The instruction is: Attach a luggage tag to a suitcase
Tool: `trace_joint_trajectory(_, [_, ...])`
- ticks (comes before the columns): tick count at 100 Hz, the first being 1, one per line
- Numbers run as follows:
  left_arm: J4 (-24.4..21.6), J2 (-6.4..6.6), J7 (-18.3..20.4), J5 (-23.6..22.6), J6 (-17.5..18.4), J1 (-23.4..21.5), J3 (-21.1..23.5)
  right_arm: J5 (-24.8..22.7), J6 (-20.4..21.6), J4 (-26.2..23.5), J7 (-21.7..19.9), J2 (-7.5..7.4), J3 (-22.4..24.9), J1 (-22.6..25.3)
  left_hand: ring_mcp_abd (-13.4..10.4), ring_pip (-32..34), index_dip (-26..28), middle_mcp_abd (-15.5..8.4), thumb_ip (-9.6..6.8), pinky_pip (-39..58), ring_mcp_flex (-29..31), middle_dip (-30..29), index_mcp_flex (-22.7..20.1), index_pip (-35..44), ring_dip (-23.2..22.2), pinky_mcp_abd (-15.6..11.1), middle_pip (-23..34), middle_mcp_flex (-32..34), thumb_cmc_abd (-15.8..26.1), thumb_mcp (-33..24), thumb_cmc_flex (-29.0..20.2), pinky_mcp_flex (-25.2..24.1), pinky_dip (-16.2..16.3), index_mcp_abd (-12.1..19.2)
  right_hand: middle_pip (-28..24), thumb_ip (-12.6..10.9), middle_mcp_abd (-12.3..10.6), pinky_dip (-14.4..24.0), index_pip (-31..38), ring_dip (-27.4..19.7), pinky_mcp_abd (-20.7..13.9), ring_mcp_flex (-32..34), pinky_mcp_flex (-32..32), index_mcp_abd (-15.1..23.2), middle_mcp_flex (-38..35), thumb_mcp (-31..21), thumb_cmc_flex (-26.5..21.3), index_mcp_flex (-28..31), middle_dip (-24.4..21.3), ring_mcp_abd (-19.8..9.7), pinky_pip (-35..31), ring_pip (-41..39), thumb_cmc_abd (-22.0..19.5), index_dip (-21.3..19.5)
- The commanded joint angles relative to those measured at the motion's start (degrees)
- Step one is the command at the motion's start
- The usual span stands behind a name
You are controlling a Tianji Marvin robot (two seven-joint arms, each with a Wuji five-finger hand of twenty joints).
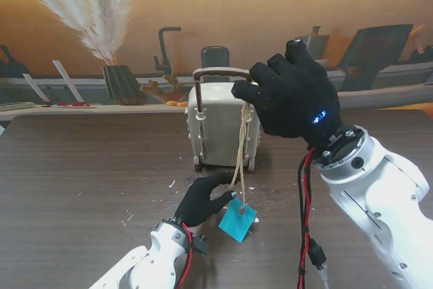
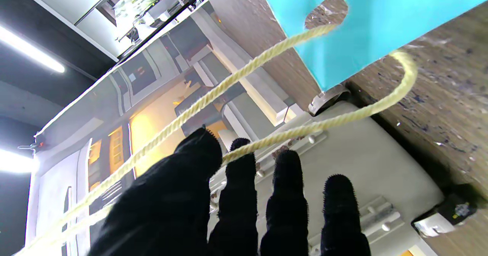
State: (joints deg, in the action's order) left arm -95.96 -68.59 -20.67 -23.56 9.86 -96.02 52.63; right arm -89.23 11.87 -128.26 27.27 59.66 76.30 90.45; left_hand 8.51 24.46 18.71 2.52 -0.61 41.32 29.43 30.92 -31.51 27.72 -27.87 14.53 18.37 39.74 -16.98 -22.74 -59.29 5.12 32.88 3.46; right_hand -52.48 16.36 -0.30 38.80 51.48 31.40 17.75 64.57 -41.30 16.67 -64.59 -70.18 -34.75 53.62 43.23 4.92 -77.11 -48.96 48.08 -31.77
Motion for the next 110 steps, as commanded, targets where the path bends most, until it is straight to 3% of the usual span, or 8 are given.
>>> trace_joint_trajectory(1, [0.1,-0.39,0.7,-0.5,0.2,0.3,-0.2,0.0,-0.2,-0.1,-0.5,-0.11,0.3,-0.1,-0.9,1.6,1.2,-2.0,1.53,1.3,1.0,3.3,-2.2,1.1,-2.0,-1.1,-1.1,1.8,1.4,2.3,-2.7,-0.4,-0.2,8.4,0.1,-2.0,-0.5,-0.3,3.9,0.4,0.0,0.9,-0.2,5.9,0.1,-1.2,-2.3,4.5,0.9,-0.2,-0.4,0.2,-3.4,-3.8])
trace_joint_trajectory(13, [0.8,-0.58,1.3,1.4,0.9,1.0,-0.3,0.1,-0.1,-0.4,-0.4,-0.10,0.6,0.3,-0.9,2.2,1.5,-2.1,1.59,1.8,1.6,4.4,-3.6,2.1,-2.2,-1.1,-1.3,3.3,1.6,3.4,-3.7,-0.4,-0.1,8.7,0.0,-2.0,-0.5,-0.3,3.9,0.4,-0.1,1.0,-0.2,5.9,0.0,-1.2,-2.3,4.5,0.9,-0.4,-0.4,0.2,-3.4,-3.8])
trace_joint_trajectory(33, [0.5,-0.55,2.3,3.0,1.3,1.0,-0.2,0.2,0.1,-0.9,-0.5,-0.07,1.4,0.9,-0.5,8.0,5.9,-1.9,0.97,5.6,5.6,13.3,-9.4,12.3,-4.5,-0.3,-2.6,13.5,3.6,10.0,-10.6,0.7,0.3,7.1,0.1,-2.0,-0.5,-0.3,3.9,0.5,-0.1,1.0,-0.2,5.8,0.0,-1.2,-2.3,4.5,0.9,-0.4,-0.4,0.2,-3.4,-3.8])
trace_joint_trajectory(49, [-1.3,-0.11,3.1,2.5,1.4,-0.2,1.0,0.7,-0.3,-0.8,-0.6,0.08,2.0,1.0,-2.2,23.2,9.0,-0.4,1.07,11.9,9.1,19.8,-7.6,17.5,-9.8,-0.4,6.7,14.9,5.6,11.8,-11.8,2.5,0.8,5.7,0.1,-2.0,-0.5,-0.4,3.9,0.5,-0.2,1.1,-0.4,5.9,-0.1,-1.2,-2.3,4.5,0.9,-0.3,-0.3,0.2,-3.4,-3.8])
trace_joint_trajectory(57, [-2.2,-0.07,3.0,2.4,1.2,-0.8,1.7,1.1,-0.5,-0.9,-0.5,0.20,2.4,1.1,-2.6,30.7,16.8,0.4,1.02,19.4,8.3,25.0,-5.2,24.0,-12.3,-0.9,14.1,13.3,6.8,11.9,-12.5,3.9,3.4,6.5,0.1,-2.0,-0.4,-0.4,3.9,0.4,0.1,1.3,-0.7,5.8,-0.2,-1.2,-2.2,4.5,0.9,-0.3,-0.3,0.2,-3.3,-3.8])
trace_joint_trajectory(64, [-3.1,-0.10,3.0,3.0,1.1,-1.3,2.3,1.6,-0.6,-1.0,-0.5,0.32,2.9,1.2,-3.2,37.0,25.8,0.9,0.77,26.3,7.4,29.9,-3.0,29.1,-14.7,-1.0,20.3,12.0,7.0,10.2,-11.8,5.1,6.1,7.0,0.2,-2.0,-0.5,-0.5,3.9,0.4,0.3,1.5,-0.9,5.7,-0.4,-1.3,-2.2,4.6,0.8,-0.2,-0.1,0.4,-3.3,-3.7])
trace_joint_trajectory(75, [-4.7,-0.10,3.2,4.1,1.2,-1.8,3.1,2.1,-0.7,-1.4,-0.5,0.47,3.7,1.3,-3.6,44.7,35.2,1.7,0.45,34.2,7.4,34.4,-2.5,33.0,-18.4,-1.0,28.0,12.0,4.7,-0.4,-6.2,8.0,8.7,6.5,0.3,-2.0,-0.3,-0.5,3.9,0.3,0.4,1.7,-1.1,5.8,-0.5,-1.3,-2.2,4.6,0.8,-0.1,-0.1,0.5,-3.2,-3.6])
trace_joint_trajectory(110, [-12.3,0.03,3.4,7.3,4.0,-5.9,7.1,5.0,-1.9,-1.8,-0.2,1.21,5.4,0.3,-3.5,47.3,38.1,2.3,-1.44,36.1,7.6,35.6,-2.0,34.1,-20.7,-0.5,31.5,11.9,4.5,-4.2,-3.8,9.9,11.3,5.7,0.6,-1.9,-0.3,-0.3,3.9,0.4,0.5,2.0,-1.4,5.9,-0.7,-1.3,-2.2,4.6,0.9,-0.1,-0.2,0.5,-3.3,-3.6])
